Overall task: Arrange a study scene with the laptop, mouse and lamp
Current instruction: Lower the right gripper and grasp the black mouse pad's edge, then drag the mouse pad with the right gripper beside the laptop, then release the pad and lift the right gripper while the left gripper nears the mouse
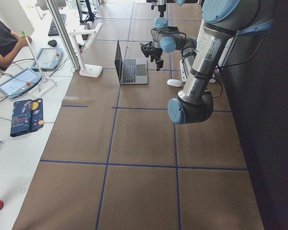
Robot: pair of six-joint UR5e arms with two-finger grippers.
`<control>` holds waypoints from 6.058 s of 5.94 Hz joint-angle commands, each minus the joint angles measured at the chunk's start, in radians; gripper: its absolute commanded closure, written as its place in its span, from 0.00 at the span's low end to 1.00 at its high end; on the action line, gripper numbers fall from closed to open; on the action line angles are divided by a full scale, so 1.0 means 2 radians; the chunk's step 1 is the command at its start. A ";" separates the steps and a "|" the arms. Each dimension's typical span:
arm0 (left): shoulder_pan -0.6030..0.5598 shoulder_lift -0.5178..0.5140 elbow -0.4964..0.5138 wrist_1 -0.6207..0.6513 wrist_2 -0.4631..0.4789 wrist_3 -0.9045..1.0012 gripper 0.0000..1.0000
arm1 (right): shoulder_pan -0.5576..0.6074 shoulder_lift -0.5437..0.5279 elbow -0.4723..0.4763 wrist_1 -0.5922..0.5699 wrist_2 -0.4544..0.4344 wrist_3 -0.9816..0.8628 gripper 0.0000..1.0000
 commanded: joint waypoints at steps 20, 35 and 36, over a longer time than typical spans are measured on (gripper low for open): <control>0.003 -0.002 0.001 -0.002 0.063 -0.007 0.00 | -0.035 0.119 -0.036 0.096 -0.032 0.001 1.00; 0.062 0.000 0.001 -0.011 0.064 0.000 0.00 | 0.055 0.360 -0.187 -0.024 0.017 -0.007 0.00; 0.087 0.017 0.001 -0.017 0.064 0.024 0.00 | 0.083 0.362 -0.183 -0.049 0.044 -0.009 0.00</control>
